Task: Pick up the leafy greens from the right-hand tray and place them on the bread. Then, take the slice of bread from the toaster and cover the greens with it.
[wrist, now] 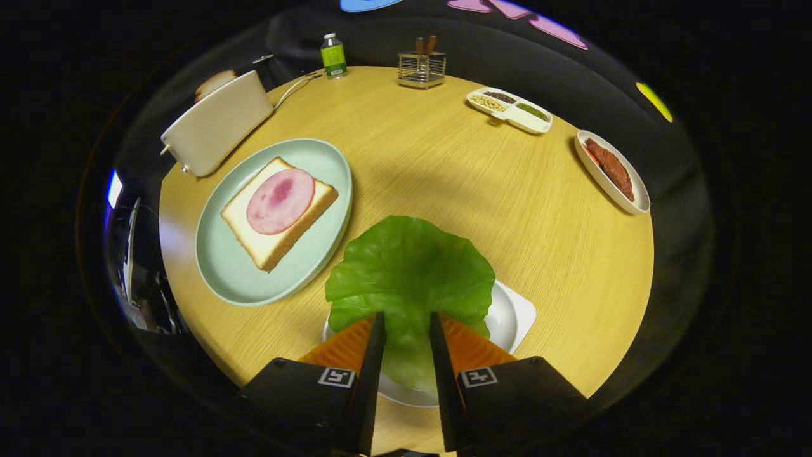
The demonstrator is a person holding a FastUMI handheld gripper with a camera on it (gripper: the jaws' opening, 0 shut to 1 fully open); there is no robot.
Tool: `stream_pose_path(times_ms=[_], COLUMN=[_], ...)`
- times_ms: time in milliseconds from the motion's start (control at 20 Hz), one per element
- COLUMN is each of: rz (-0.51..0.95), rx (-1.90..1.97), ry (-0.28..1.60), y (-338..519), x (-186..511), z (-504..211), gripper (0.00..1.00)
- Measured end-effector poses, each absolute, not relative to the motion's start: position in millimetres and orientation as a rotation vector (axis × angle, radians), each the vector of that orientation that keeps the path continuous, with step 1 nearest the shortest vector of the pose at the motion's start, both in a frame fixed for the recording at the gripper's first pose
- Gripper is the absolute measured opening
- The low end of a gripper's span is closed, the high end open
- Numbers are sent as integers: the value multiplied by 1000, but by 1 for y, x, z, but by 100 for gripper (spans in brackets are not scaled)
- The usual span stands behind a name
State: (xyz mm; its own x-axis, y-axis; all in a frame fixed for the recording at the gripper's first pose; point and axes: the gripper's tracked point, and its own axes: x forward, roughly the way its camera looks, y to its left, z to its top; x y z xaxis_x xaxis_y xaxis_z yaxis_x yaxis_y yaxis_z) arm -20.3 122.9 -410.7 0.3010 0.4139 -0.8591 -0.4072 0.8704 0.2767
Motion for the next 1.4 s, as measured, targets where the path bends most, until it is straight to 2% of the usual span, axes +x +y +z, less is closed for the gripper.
stream_pose_path(times_ms=[100, 150, 550, 700, 750, 900, 1000, 1250, 1400], rz=[531, 533, 527, 510, 509, 512, 542, 525, 529], rx=[30, 32, 41, -17, -33, -66, -6, 6, 7], ry=[1129, 1124, 1015, 1068, 1082, 1096, 1150, 1152, 1095], y=[122, 120, 112, 105, 103, 109, 121, 113, 114], x=[-16, -18, -17, -26, -27, -24, -34, -31, -28], z=[-415, -412, -374, -393, -396, -409, -418, -415, -400], gripper=[16, 11, 9, 8, 12, 87, 83, 9, 9])
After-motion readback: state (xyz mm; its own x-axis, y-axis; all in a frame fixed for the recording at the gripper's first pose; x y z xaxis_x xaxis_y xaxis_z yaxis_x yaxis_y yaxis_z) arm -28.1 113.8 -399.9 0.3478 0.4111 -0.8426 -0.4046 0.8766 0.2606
